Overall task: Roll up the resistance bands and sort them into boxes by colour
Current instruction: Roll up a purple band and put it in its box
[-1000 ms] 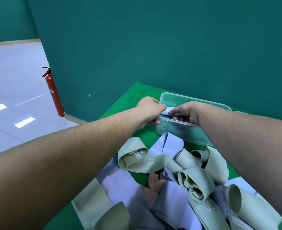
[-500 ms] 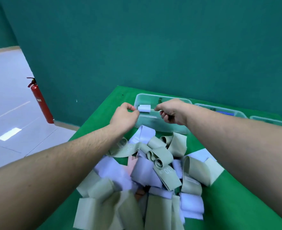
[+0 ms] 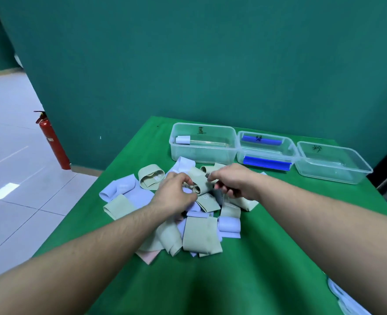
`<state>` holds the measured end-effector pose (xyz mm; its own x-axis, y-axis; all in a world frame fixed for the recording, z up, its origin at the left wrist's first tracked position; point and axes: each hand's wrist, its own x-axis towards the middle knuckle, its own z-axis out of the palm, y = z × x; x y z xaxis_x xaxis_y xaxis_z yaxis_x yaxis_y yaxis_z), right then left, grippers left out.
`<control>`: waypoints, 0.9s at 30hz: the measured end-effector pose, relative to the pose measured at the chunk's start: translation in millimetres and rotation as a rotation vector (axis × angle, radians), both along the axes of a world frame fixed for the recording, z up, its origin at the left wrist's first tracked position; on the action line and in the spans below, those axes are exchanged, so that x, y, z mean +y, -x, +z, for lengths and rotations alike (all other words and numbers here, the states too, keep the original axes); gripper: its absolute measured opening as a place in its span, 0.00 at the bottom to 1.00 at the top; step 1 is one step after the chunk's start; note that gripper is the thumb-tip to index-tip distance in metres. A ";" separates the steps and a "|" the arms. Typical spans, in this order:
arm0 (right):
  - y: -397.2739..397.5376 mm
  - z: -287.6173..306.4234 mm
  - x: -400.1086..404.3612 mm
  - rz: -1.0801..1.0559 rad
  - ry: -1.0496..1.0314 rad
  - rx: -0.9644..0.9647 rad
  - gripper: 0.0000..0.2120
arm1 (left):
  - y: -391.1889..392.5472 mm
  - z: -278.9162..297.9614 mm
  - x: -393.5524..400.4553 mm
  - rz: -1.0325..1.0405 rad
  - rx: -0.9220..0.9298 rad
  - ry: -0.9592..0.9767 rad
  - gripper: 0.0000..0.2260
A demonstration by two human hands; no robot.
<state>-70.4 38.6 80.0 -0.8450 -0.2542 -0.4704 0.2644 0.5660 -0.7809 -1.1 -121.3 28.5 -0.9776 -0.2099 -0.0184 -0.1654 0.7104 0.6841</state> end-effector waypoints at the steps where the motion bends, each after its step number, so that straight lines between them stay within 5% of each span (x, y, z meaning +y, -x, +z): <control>1: -6.5 -2.8 4.3 0.002 0.000 -0.003 0.02 | -5.1 -3.5 0.8 0.012 -0.017 0.099 0.14; 5: -28.2 -11.6 18.3 -0.005 0.031 -0.021 0.03 | -21.0 -4.2 1.4 0.113 -0.005 0.193 0.22; 16: -86.0 3.7 45.8 0.118 0.057 0.168 0.06 | -62.0 49.6 19.7 0.150 0.284 -0.342 0.16; 21: -113.4 26.9 59.3 0.136 0.184 0.290 0.22 | -91.6 78.6 45.6 0.060 0.264 -0.550 0.15; 27: -147.9 46.1 93.7 0.227 0.420 0.240 0.22 | -126.9 108.6 86.2 0.027 0.188 -0.613 0.12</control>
<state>77.5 132.3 126.1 -0.8183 -0.5679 -0.0886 -0.0424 0.2134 -0.9760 125.8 -35.1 137.2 -0.9702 -0.2406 0.0287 -0.0152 0.1786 0.9838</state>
